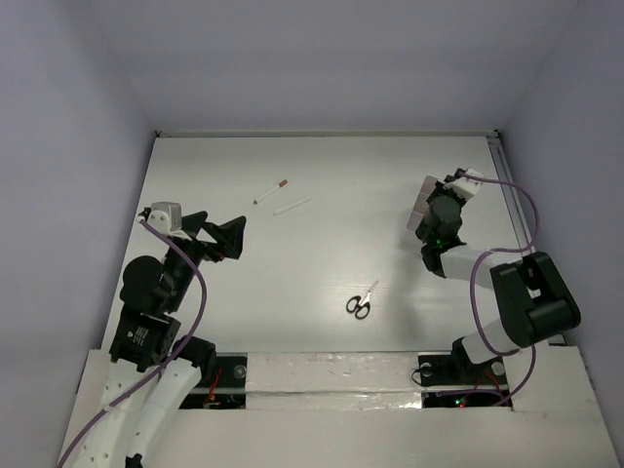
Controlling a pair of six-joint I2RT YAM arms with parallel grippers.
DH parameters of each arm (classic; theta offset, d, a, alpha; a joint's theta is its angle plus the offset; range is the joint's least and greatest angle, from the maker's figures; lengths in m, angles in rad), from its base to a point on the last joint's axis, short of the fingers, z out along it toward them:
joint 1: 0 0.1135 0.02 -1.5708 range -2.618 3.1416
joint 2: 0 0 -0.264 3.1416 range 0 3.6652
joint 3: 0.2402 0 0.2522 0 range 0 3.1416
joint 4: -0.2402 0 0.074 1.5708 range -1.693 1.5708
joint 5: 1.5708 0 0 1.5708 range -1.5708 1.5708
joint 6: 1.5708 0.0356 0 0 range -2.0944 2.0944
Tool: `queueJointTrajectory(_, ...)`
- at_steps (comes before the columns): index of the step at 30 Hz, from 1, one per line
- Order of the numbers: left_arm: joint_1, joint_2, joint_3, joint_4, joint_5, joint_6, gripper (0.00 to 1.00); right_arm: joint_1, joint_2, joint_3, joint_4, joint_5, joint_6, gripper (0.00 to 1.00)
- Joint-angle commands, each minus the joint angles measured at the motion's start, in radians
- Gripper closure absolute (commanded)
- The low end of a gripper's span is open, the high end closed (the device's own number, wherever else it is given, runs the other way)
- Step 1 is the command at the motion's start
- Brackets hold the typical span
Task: Sort the stationery into containers
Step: Place the pen in the storage box.
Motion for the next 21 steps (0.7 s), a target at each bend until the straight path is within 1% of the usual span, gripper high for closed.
queueJointTrajectory(1,0.006,0.013,0.027,0.052,0.017,-0.002,0.01,-0.007,0.056,0.054,0.132,0.015,-0.049,0.95)
queueJointTrajectory(7,0.006,0.022,0.028,0.05,0.019,-0.002,0.01,-0.019,0.137,0.092,0.148,-0.033,-0.049,0.94)
queueJointTrajectory(9,0.006,0.023,0.028,0.052,0.019,-0.001,0.01,-0.019,0.168,0.098,0.178,-0.031,-0.104,0.94)
queueJointTrajectory(13,0.006,0.025,0.028,0.05,0.017,0.001,0.01,-0.019,0.185,0.109,0.137,-0.039,-0.069,0.92)
queueJointTrajectory(14,0.006,0.025,0.028,0.05,0.017,0.001,0.01,-0.019,0.186,0.106,0.155,-0.03,-0.075,0.92)
queueJointTrajectory(21,0.006,0.027,0.025,0.055,0.026,-0.002,0.01,-0.019,0.134,0.088,0.051,-0.043,0.007,0.79)
